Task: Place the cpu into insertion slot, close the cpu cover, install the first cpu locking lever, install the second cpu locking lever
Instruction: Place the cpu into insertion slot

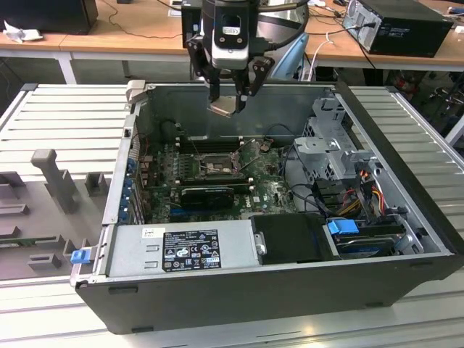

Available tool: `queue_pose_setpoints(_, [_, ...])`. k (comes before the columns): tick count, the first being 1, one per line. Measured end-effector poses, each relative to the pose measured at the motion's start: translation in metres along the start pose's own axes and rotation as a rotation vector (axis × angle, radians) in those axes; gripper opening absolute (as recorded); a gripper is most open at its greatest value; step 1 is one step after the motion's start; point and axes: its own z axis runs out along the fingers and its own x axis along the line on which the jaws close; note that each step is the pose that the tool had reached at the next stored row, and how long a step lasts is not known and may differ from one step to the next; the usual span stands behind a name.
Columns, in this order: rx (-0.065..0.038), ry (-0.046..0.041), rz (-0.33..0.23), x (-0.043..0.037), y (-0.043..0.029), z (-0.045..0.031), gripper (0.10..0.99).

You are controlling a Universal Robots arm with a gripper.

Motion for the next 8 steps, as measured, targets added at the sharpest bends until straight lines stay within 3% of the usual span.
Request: queue_pose_setpoints(8, [-0.002, -0.0071, 0.080, 0.0000, 0.0000, 0.0001, 0.529])
